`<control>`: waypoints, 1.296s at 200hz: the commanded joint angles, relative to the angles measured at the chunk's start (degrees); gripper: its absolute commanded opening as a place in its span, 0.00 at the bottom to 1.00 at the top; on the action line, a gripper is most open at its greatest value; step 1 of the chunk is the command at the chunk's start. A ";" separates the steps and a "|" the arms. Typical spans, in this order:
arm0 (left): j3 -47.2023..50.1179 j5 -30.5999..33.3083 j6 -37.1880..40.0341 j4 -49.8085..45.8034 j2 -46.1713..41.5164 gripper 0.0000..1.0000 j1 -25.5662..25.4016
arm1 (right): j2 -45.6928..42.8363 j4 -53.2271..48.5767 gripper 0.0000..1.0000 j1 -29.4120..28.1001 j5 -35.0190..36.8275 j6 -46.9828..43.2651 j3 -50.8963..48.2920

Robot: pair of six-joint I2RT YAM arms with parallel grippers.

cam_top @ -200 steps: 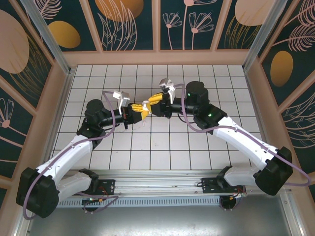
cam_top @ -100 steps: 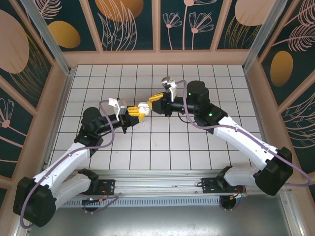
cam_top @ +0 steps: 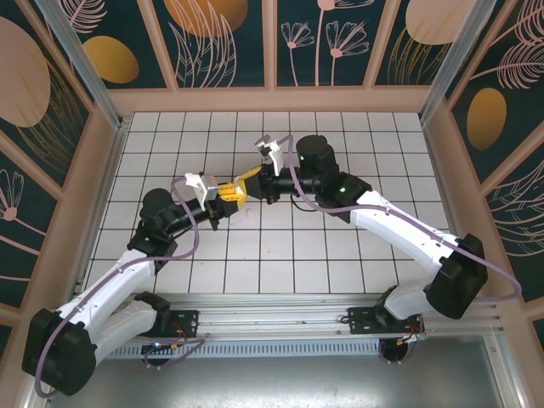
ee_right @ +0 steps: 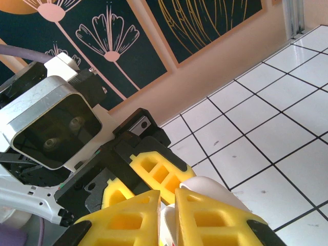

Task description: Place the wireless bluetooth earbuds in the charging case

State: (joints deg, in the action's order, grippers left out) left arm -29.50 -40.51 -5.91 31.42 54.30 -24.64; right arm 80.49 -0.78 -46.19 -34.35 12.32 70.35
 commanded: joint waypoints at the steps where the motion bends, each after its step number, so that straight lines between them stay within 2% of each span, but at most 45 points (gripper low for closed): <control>1: -0.37 -0.35 1.85 1.33 -1.96 0.00 -0.34 | 0.94 -1.84 0.16 -0.48 -0.37 -0.97 1.80; 30: 0.08 2.77 0.33 0.53 -2.36 0.00 -0.32 | -0.61 -0.61 0.22 0.03 0.55 0.57 1.69; 48: 0.52 3.96 -1.25 1.08 -2.45 0.00 -0.32 | -2.15 0.32 0.29 0.84 4.12 2.88 1.15; 75: 1.19 6.13 -3.18 0.95 -2.75 0.00 -0.32 | -5.66 3.34 0.29 4.28 10.18 8.87 -2.39; 99: 1.85 8.26 -4.01 0.44 -3.53 0.00 -0.32 | -8.45 6.68 0.29 8.20 11.57 15.16 -6.44; 126: 2.40 8.53 -4.21 0.66 -4.36 0.00 -0.28 | -8.08 4.36 0.32 9.86 15.74 18.05 -7.68; 165: 1.70 8.41 -4.20 -0.68 -4.80 0.00 -0.32 | 0.61 -0.62 0.33 11.31 15.36 23.83 -7.82; 197: 0.65 9.74 -2.46 -4.87 -6.17 0.00 -0.32 | 12.35 1.04 0.32 11.35 8.59 29.71 -8.04; 214: -0.18 10.22 -0.51 -8.42 -6.98 0.00 -0.32 | 19.88 -0.59 0.32 10.81 5.82 30.49 -4.98; 259: -0.24 11.76 1.86 -13.59 -10.58 0.00 -0.32 | 33.31 -7.83 0.32 7.59 6.86 29.00 5.96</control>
State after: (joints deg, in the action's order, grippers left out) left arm -27.97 -30.26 -6.35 20.80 46.13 -24.77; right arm 110.93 -4.73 -36.62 -26.09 40.91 69.56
